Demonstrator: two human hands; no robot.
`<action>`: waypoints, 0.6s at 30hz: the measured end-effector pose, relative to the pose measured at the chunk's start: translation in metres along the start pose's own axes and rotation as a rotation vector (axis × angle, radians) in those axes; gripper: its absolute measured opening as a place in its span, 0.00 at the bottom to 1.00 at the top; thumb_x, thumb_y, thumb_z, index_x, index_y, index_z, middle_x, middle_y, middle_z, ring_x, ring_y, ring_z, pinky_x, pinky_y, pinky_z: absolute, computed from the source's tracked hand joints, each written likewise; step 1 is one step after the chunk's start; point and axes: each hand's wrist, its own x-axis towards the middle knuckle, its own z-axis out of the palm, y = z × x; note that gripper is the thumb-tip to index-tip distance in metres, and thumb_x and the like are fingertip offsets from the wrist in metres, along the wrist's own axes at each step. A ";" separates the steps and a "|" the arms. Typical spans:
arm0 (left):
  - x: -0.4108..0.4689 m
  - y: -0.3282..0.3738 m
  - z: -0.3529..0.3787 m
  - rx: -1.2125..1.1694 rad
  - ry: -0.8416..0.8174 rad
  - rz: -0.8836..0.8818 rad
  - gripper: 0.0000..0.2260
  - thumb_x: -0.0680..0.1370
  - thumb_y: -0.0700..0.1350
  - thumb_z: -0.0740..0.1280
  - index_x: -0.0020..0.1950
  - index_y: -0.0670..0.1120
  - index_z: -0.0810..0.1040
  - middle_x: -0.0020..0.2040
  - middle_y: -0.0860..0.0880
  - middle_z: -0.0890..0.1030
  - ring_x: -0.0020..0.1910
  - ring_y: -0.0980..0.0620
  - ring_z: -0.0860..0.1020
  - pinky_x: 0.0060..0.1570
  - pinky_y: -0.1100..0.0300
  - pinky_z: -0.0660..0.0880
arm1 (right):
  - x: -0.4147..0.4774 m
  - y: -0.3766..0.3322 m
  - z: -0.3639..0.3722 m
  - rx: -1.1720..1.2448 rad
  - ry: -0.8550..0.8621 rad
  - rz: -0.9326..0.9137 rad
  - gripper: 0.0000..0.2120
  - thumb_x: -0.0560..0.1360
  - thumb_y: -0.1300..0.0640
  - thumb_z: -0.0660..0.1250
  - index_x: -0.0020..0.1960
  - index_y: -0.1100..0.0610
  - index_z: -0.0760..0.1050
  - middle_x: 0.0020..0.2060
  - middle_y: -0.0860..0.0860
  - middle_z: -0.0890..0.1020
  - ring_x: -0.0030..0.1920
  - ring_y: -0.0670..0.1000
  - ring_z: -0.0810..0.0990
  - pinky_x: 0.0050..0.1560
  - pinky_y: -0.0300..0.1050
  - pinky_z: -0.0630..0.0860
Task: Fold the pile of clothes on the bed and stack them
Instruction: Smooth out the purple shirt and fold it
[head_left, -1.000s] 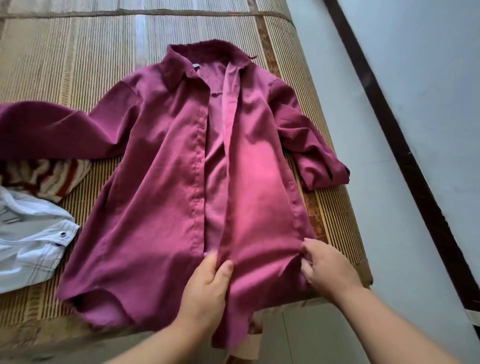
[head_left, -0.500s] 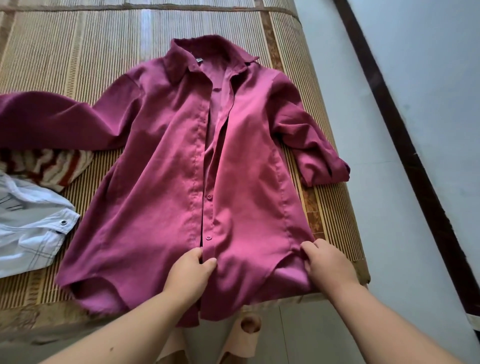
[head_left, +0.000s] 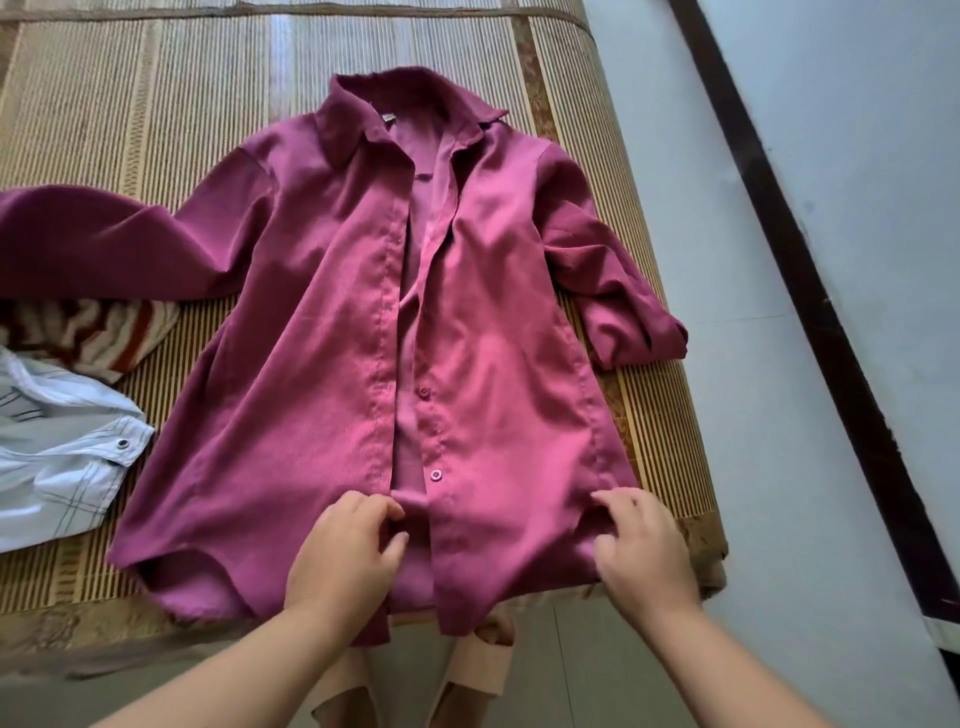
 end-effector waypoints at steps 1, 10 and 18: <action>-0.003 -0.005 -0.001 0.034 0.041 0.097 0.09 0.68 0.45 0.75 0.47 0.52 0.81 0.43 0.55 0.75 0.44 0.49 0.75 0.43 0.56 0.75 | -0.003 -0.012 0.005 -0.005 0.034 -0.068 0.19 0.71 0.60 0.68 0.61 0.55 0.78 0.59 0.53 0.77 0.62 0.55 0.73 0.66 0.55 0.68; -0.022 -0.041 0.007 0.568 -0.146 0.603 0.19 0.57 0.56 0.73 0.46 0.54 0.82 0.49 0.49 0.81 0.43 0.45 0.79 0.35 0.53 0.76 | -0.027 -0.089 0.062 -0.397 -0.316 -0.689 0.28 0.58 0.41 0.76 0.55 0.49 0.77 0.58 0.53 0.76 0.54 0.57 0.75 0.46 0.52 0.77; -0.028 -0.037 0.003 0.402 -0.170 0.414 0.11 0.59 0.55 0.75 0.36 0.52 0.81 0.49 0.53 0.80 0.50 0.43 0.79 0.43 0.47 0.76 | -0.045 -0.108 0.076 -0.378 -0.099 -0.474 0.14 0.53 0.45 0.77 0.35 0.48 0.79 0.45 0.51 0.81 0.42 0.57 0.80 0.42 0.59 0.79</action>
